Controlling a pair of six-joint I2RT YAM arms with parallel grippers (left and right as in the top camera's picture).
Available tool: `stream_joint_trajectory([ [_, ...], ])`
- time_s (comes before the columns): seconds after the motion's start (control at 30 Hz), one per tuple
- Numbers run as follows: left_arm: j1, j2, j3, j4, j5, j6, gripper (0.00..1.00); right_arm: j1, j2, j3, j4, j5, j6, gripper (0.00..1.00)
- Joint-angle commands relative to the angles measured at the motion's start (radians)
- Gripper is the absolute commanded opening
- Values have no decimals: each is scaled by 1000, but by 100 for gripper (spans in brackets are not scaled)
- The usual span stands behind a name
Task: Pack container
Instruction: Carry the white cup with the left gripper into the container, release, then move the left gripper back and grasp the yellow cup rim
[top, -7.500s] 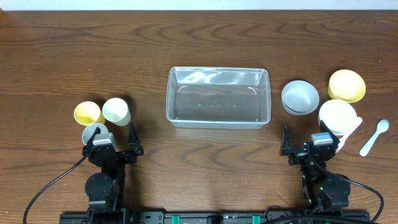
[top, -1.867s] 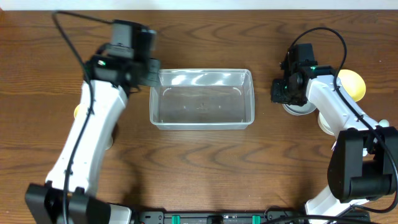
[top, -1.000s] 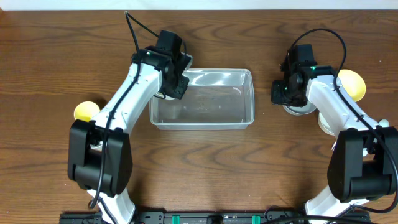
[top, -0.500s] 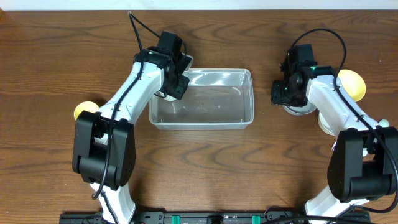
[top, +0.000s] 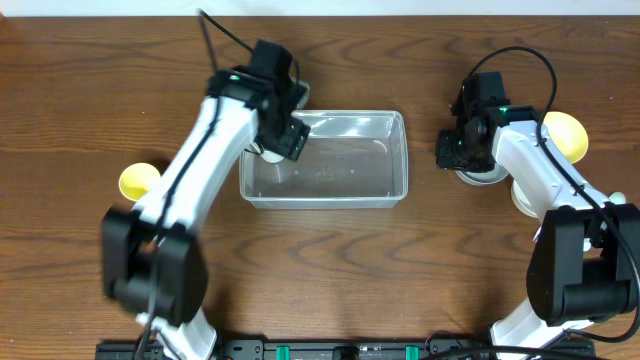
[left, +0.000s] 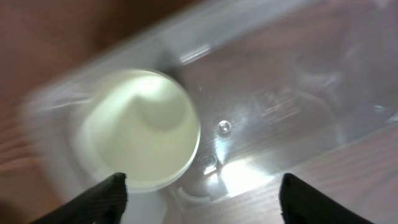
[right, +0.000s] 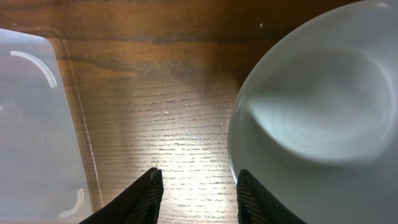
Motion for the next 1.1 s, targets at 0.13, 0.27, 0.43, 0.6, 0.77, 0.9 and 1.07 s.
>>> stream_joint_trajectory([
  [0.13, 179, -264, 46, -85, -128, -239, 91, -6, 0, 16, -8, 10, -5, 42],
  [0.27, 367, -265, 33, -146, -127, -348, 91, -6, 0, 16, -9, 10, -7, 42],
  [0.43, 530, -211, -54, -140, -126, -420, 91, -6, 0, 16, -9, 10, -7, 43],
  [0.6, 592, -108, -111, -109, -120, -433, 91, -6, 0, 16, -11, 10, -7, 43],
  [0.77, 590, 18, -111, -87, -120, -433, 91, -6, 0, 16, -18, 10, -7, 43],
  [0.9, 590, 88, -111, -58, -120, -433, 91, -6, 0, 16, -23, 10, -7, 43],
  [1.07, 590, 144, -111, -57, -121, -433, 90, -6, 0, 16, -23, 10, -7, 43],
])
